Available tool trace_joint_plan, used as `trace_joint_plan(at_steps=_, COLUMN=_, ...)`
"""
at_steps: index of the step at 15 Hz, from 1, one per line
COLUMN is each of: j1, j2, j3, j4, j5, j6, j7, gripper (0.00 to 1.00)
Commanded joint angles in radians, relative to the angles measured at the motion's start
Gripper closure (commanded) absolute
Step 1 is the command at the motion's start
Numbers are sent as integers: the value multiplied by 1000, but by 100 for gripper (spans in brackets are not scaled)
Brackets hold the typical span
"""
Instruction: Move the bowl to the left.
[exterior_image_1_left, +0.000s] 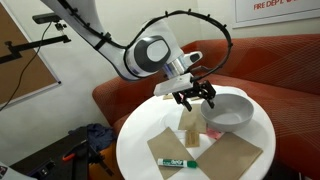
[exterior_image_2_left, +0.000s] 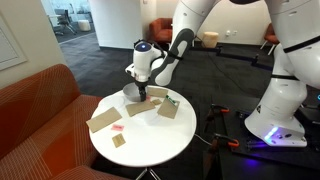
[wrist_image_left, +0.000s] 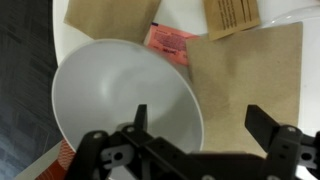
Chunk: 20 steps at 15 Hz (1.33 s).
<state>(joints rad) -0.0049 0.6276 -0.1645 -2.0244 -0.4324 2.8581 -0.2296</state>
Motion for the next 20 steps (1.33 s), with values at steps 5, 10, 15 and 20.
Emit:
trace_joint_plan(at_steps=5, j1=-41, j2=63, j3=39, j4=46, j5=42, j6=14, j7=-28, gripper=34)
trace_joint_plan(at_steps=10, j1=-40, j2=89, j3=37, j4=87, j5=44, j6=3, j7=-23, gripper=73)
trace_joint_plan(at_steps=15, j1=-38, j2=98, j3=39, j4=111, j5=45, j6=-3, j7=-23, gripper=100)
trace_joint_plan(at_steps=20, j1=-31, j2=99, j3=36, j4=123, j5=54, j6=-28, j7=-9, gripper=99)
